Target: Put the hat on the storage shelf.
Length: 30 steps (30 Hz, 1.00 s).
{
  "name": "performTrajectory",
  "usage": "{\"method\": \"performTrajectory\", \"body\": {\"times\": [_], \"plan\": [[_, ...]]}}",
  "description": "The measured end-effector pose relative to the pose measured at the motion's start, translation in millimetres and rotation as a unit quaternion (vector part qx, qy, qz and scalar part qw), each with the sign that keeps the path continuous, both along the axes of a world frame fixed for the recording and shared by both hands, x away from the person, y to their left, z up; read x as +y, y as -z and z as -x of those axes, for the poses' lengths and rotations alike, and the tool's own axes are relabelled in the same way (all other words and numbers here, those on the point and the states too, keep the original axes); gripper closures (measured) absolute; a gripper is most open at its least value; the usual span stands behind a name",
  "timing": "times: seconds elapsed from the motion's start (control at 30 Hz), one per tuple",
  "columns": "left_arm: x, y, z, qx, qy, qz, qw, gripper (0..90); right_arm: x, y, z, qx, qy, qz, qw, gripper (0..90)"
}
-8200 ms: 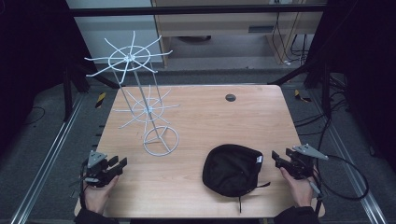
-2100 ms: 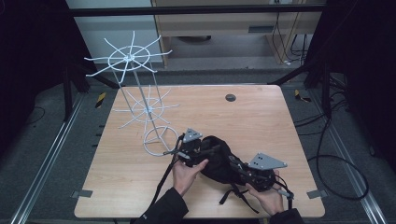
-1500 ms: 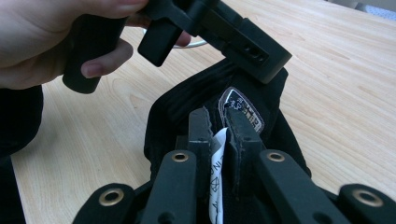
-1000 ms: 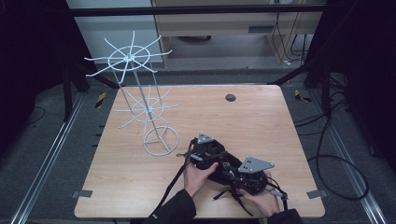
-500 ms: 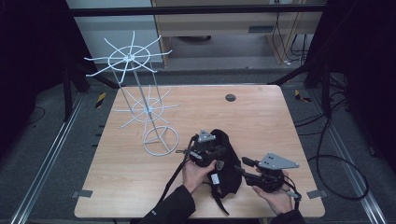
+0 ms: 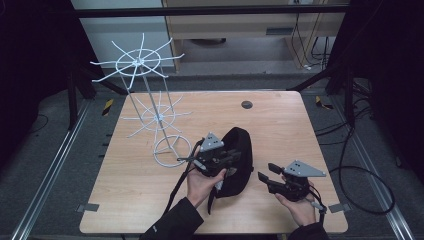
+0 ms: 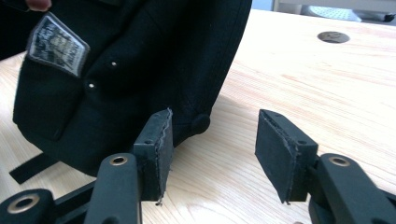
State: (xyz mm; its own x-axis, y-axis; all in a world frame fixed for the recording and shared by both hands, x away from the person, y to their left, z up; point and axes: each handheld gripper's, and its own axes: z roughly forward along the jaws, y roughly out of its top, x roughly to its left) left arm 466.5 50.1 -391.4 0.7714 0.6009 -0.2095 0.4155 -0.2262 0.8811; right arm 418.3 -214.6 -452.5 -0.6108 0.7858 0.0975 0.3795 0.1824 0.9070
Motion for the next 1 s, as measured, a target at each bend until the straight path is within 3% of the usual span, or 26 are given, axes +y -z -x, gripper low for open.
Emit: {"method": "performTrajectory", "body": {"times": [0.13, 0.53, 0.67, 0.87, 1.0], "plan": [[1.9, -6.5, 3.4, -0.010, 0.006, 0.006, 0.9999, 83.2, 5.1, 0.3, -4.7, 0.006, -0.004, -0.020, 0.9998, 45.7], [-2.0, -31.5, 16.2, -0.044, 0.033, 0.008, 0.9984, 83.4, 17.5, 0.9, -13.7, 0.018, -0.014, -0.049, 0.9985, 44.5], [-6.4, -37.9, 22.7, -0.056, 0.046, 0.009, 0.9973, 83.4, 17.8, -0.9, -15.3, 0.016, -0.018, -0.072, 0.9971, 44.8], [-11.3, -42.8, 26.9, -0.065, 0.059, 0.011, 0.9961, 83.4, 18.1, -2.0, -17.7, 0.031, -0.041, -0.100, 0.9936, 56.1], [-13.2, -42.4, 27.9, -0.068, 0.061, 0.008, 0.9958, 83.4, 17.7, -2.1, -18.4, 0.036, -0.039, -0.101, 0.9935, 62.8]]}}
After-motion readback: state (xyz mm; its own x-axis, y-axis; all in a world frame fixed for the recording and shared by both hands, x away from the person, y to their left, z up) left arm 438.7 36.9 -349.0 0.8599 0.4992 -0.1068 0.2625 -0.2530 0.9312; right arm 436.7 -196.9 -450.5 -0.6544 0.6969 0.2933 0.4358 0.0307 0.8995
